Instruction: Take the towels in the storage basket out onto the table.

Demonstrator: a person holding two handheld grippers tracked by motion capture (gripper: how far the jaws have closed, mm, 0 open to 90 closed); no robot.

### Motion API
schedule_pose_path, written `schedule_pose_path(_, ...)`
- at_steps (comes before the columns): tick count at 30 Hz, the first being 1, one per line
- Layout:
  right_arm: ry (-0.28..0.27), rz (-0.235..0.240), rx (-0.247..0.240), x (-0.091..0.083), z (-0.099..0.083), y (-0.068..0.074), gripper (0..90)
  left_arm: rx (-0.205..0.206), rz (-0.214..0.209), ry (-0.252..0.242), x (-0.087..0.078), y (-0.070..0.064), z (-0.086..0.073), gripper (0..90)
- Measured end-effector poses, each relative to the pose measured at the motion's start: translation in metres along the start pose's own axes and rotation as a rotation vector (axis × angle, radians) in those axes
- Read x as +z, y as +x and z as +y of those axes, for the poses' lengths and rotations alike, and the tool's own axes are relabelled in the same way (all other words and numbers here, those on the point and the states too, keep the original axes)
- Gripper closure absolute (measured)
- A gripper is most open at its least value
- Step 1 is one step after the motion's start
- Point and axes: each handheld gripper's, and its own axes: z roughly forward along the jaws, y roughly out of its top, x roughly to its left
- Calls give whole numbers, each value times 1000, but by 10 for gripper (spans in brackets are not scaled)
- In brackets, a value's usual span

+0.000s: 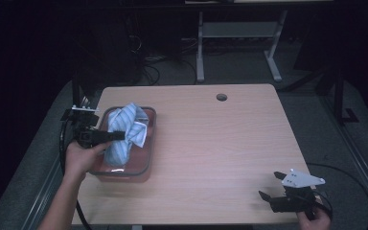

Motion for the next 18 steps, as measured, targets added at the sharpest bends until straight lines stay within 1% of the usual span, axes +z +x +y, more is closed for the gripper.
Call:
schedule_pose_path(5, 0, -1, -5, 0, 0, -1, 138, 9, 1, -27, -11, -4, 5, 651)
schedule_pose_path(9, -1, 0, -1, 0, 0, -1, 138, 16, -5, -34, -16, -9, 10, 651)
schedule_pose_path(10, -1, 0, -1, 0, 0, -1, 138, 18, -14, -45, -17, -12, 12, 651)
schedule_pose_path(12, -1, 0, -1, 0, 0, -1, 138, 16, -20, -51, -18, -13, 13, 651)
schedule_pose_path(15, -5, -3, 1, -1, 0, -2, 138, 37, -17, -42, -19, -22, 20, 651)
schedule_pose_path(16, -5, -3, 1, -1, 0, -2, 138, 37, -17, -42, -19, -22, 20, 651)
schedule_pose_path(18, -5, -2, 5, -1, -1, -3, 138, 51, -12, -40, -20, -28, 24, 651)
